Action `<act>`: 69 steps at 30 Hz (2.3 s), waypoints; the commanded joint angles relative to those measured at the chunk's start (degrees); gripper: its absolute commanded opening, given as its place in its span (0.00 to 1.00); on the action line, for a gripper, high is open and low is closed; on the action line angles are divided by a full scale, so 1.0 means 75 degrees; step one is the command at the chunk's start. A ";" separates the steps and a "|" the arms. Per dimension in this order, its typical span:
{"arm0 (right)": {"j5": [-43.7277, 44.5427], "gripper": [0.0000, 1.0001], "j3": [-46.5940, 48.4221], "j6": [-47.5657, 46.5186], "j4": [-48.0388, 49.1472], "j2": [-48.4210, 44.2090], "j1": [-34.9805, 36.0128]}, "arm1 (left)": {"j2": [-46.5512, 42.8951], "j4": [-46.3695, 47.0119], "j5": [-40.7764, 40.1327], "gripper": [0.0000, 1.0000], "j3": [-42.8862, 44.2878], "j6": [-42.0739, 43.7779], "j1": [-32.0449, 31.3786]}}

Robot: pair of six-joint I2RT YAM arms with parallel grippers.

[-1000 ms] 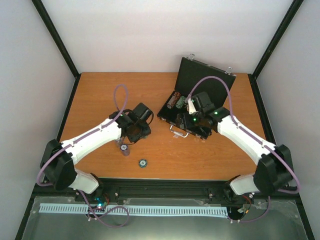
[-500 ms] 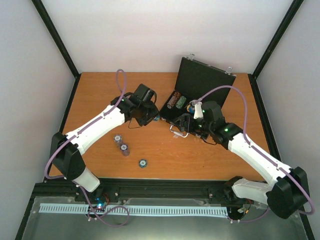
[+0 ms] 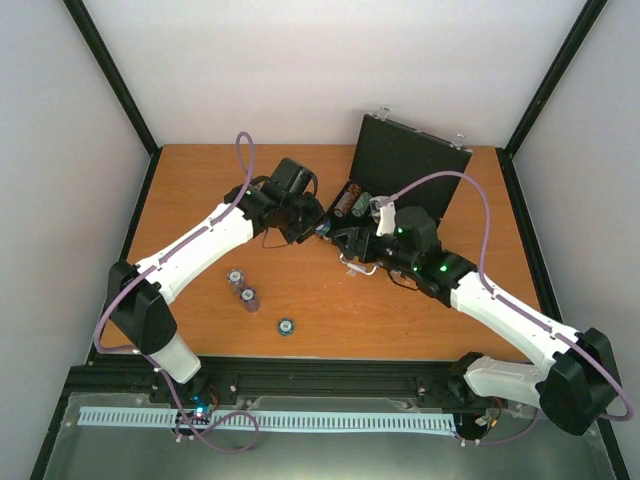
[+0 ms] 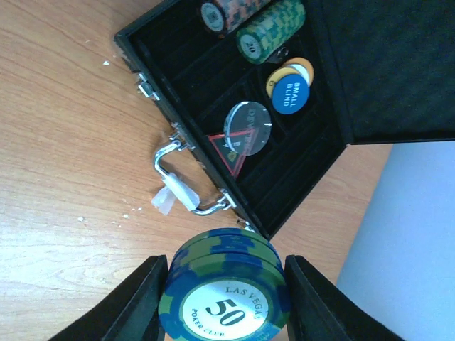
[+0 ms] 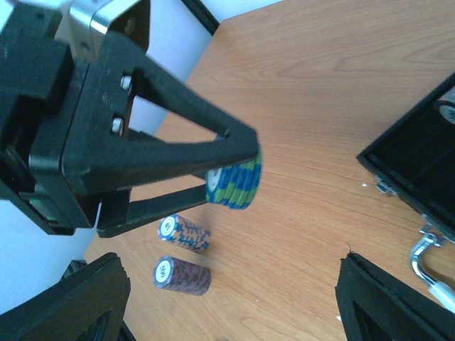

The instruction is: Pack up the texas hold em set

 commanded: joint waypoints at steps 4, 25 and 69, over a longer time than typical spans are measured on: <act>0.0565 0.81 -0.0068 0.0356 0.0987 0.0246 0.0518 | -0.0066 0.0048 0.0160 0.01 0.0644 -0.0120 0.0049; 0.0793 0.77 0.0791 0.0446 0.1763 0.1564 0.0545 | -0.0652 0.0032 0.0235 0.01 0.0329 -0.0145 0.0045; 0.0696 0.71 0.0702 0.0351 0.2733 0.1449 0.0581 | -0.0558 0.0554 0.0997 0.01 0.0404 -0.0602 0.0045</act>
